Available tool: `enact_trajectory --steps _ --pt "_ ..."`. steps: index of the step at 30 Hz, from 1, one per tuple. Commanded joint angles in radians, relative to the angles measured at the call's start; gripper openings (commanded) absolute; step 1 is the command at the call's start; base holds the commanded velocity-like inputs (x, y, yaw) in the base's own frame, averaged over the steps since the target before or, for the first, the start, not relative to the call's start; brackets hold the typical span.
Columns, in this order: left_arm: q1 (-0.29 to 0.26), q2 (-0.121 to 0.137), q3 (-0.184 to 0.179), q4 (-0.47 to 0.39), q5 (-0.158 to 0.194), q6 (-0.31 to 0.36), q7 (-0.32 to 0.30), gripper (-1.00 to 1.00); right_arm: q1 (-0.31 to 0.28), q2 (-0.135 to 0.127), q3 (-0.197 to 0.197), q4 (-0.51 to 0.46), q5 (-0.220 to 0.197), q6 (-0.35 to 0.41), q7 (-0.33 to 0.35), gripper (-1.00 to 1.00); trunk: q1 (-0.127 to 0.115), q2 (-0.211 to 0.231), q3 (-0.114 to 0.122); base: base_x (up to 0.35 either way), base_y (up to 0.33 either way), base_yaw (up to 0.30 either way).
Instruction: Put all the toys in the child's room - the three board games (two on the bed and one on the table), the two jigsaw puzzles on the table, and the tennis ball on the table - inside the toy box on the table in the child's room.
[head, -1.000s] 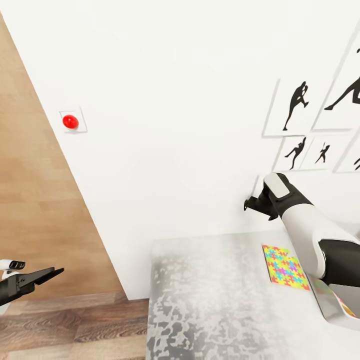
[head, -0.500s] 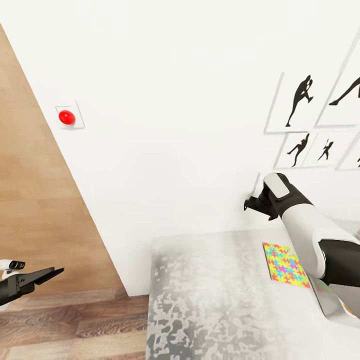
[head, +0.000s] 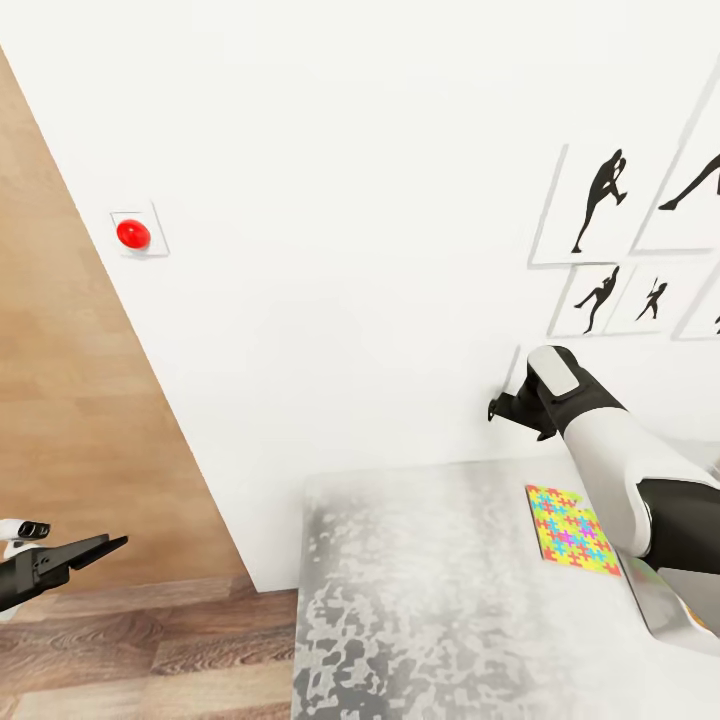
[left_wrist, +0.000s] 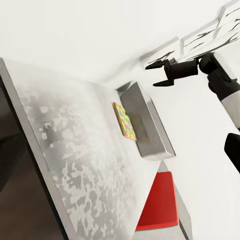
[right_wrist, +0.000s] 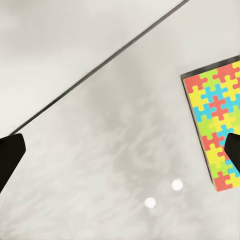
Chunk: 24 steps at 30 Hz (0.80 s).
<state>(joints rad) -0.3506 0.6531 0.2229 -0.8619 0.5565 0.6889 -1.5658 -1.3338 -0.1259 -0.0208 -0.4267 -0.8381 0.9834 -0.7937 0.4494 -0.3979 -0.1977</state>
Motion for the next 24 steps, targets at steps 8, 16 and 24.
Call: enact_trajectory --steps 8,16,24 --pt "-0.001 0.000 0.000 0.000 0.000 0.011 -0.003 1.00 -0.001 0.000 -0.002 -0.001 -0.007 0.003 -0.009 1.00 0.001 -0.002 -0.002 0.000 0.000 0.000" --pt "-0.001 0.000 0.000 0.000 0.000 0.011 -0.003 1.00 -0.001 -0.007 -0.003 -0.001 -0.007 0.003 -0.009 1.00 0.001 -0.002 -0.002 0.000 0.000 0.000" --pt "-0.001 0.000 0.000 -0.001 0.001 0.011 -0.005 1.00 -0.001 -0.029 -0.004 -0.001 -0.006 0.003 -0.009 1.00 0.001 -0.002 -0.001 0.000 0.000 0.000"
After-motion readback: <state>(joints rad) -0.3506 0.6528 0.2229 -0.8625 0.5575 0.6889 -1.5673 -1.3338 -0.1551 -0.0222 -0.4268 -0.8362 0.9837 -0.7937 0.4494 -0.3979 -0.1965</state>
